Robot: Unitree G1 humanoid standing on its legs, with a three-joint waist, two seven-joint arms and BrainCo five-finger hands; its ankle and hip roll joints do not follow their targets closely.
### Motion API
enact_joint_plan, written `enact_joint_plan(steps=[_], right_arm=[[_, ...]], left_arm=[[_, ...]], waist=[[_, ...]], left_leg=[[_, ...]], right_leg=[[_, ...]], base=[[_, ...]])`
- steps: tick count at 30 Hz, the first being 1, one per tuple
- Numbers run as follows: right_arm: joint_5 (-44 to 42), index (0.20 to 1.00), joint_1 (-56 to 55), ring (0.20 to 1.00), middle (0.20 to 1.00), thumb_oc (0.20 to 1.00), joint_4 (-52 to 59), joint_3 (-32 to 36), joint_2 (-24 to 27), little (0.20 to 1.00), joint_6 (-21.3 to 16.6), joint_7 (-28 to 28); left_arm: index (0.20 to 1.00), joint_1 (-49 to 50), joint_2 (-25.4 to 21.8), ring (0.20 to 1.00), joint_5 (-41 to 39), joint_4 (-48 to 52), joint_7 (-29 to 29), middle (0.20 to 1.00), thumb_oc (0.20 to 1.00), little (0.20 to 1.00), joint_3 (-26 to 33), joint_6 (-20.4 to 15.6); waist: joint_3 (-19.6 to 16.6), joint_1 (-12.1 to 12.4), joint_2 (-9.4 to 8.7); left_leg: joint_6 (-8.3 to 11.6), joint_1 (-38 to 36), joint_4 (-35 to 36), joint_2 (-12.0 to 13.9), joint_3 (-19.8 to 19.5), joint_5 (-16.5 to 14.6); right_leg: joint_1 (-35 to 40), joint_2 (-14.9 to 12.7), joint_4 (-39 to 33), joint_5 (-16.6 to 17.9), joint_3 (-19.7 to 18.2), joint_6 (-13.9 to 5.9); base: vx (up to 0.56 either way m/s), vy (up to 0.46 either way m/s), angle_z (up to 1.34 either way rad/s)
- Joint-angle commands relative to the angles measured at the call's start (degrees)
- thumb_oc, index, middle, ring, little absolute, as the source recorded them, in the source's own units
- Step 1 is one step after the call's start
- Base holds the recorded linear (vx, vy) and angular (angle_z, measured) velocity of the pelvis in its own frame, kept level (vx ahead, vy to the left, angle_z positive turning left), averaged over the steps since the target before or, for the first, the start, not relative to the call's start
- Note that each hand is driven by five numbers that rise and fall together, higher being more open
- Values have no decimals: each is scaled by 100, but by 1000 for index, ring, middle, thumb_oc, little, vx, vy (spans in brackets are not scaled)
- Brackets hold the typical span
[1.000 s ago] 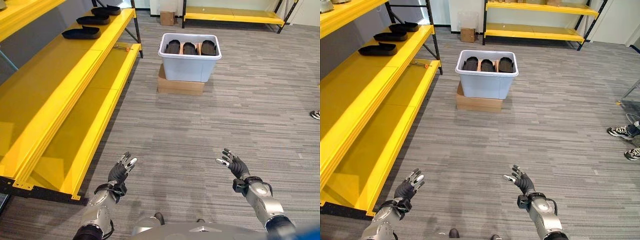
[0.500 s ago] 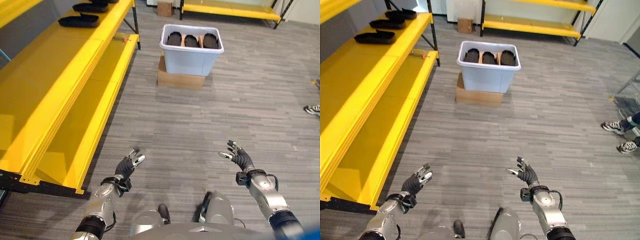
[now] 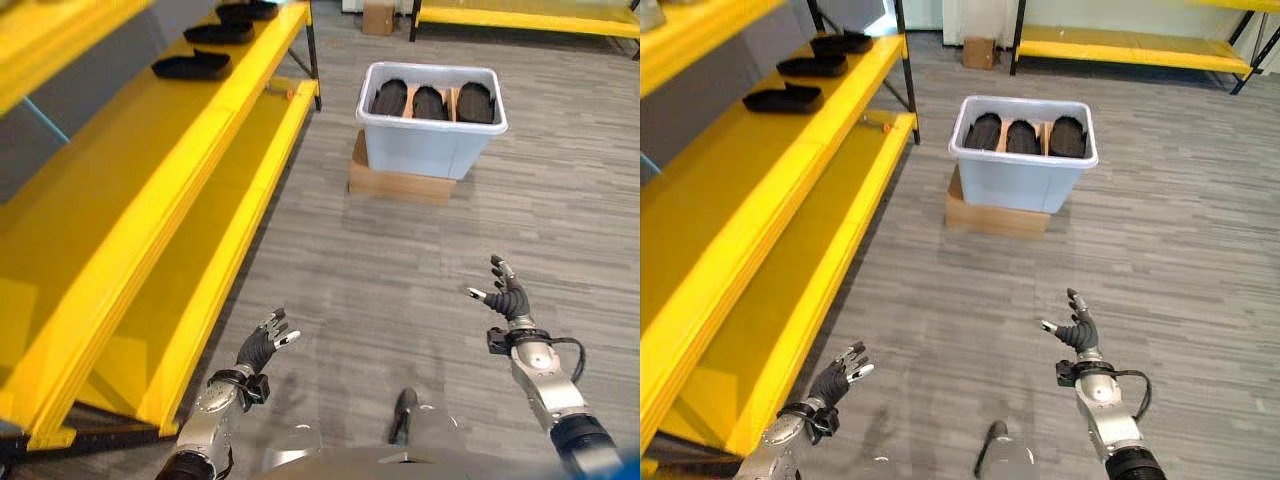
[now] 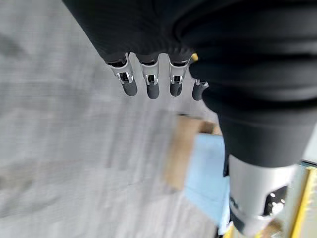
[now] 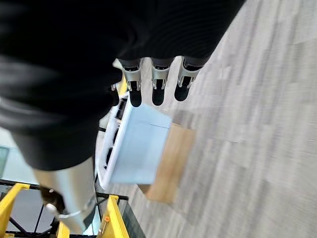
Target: Move parts from the plastic box to the shelf.
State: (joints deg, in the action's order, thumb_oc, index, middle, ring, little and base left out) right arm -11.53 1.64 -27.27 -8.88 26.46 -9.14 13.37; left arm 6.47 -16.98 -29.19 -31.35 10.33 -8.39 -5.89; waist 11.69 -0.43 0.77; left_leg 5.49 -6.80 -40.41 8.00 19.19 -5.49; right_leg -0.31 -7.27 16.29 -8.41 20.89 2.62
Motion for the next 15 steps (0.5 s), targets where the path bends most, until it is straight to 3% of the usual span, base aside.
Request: enact_joint_plan(steps=[1,2,3,4,6,7,9,10,12,13,15], right_arm=[[76,1000,-161,1000,1000,1000,240,138,188,1000,-163,-245],[20,1000,-190,1000,1000,1000,279,159,196,1000,-116,-253],[20,1000,-190,1000,1000,1000,279,159,196,1000,-116,-253],[-43,1000,-170,1000,1000,1000,291,155,189,1000,-115,-240],[-102,1000,-138,1000,1000,1000,282,137,130,1000,-123,-223],[-11,1000,-144,1000,1000,1000,335,118,76,1000,-72,-277],[142,1000,-201,1000,1000,1000,402,49,11,1000,-55,-331],[194,1000,-238,1000,1000,1000,441,-12,-1,1000,-65,-337],[214,1000,-233,1000,1000,1000,472,-104,-15,1000,-78,-334],[211,1000,-177,1000,1000,1000,457,-177,-11,1000,-84,-385],[188,1000,-122,1000,1000,1000,425,-260,-20,1000,-68,-463]], left_arm=[[1000,-139,-26,1000,-259,156,-244,1000,1000,1000,40,-324],[1000,-187,-42,1000,-297,206,-250,1000,1000,1000,95,-240],[1000,-187,-42,1000,-297,206,-250,1000,1000,1000,95,-240],[1000,-285,-42,1000,-247,226,-258,1000,1000,1000,133,-146],[1000,-338,-52,1000,-180,214,-334,1000,1000,1000,97,-163],[1000,-315,-38,1000,-187,215,-465,1000,1000,1000,48,-184],[1000,-284,-40,1000,-178,208,-614,1000,1000,1000,-16,-246],[1000,-249,-30,1000,-231,177,-637,1000,1000,1000,-40,-308],[1000,-173,7,1000,-320,197,-671,1000,1000,1000,-15,-346],[1000,-93,15,1000,-360,188,-663,1000,1000,1000,27,-418],[1000,-44,21,1000,-247,64,-641,1000,1000,1000,133,-529]], waist=[[-193,3,-358],[-128,1,-366],[-128,1,-366],[-3,11,-360],[90,-1,-333],[112,-51,-274],[98,-83,-249],[69,-39,-218],[68,108,-158],[108,236,-134],[57,321,-114]], left_leg=[[272,962,-1379,372,104,691],[322,1243,-1699,653,135,827],[322,1243,-1699,653,135,827],[270,1486,-1413,889,207,838],[225,1383,-425,972,441,906],[259,1224,636,974,585,782],[159,1146,2132,751,788,849],[133,1147,2901,545,618,991],[92,1313,3410,440,67,1381],[103,1489,3324,387,-470,1404],[10,1543,3196,294,-637,1129]], right_leg=[[181,98,-1185,665,-47,-265],[348,162,-1227,592,-62,-168],[348,162,-1227,592,-62,-168],[541,224,-1228,496,-120,-157],[705,265,-1261,462,-209,-215],[839,262,-1255,367,-287,-357],[915,125,-1275,435,-307,-523],[944,71,-1290,474,-375,-608],[917,74,-1313,562,-594,-608],[941,41,-1216,458,-812,-610],[930,-17,-1110,291,-876,-636]], base=[[307,-237,-37],[205,-150,-35],[230,-62,-21],[247,32,-38],[327,130,-39],[355,260,-25],[381,365,-29],[298,365,-40],[279,296,-47],[338,316,-86],[314,316,-129]])
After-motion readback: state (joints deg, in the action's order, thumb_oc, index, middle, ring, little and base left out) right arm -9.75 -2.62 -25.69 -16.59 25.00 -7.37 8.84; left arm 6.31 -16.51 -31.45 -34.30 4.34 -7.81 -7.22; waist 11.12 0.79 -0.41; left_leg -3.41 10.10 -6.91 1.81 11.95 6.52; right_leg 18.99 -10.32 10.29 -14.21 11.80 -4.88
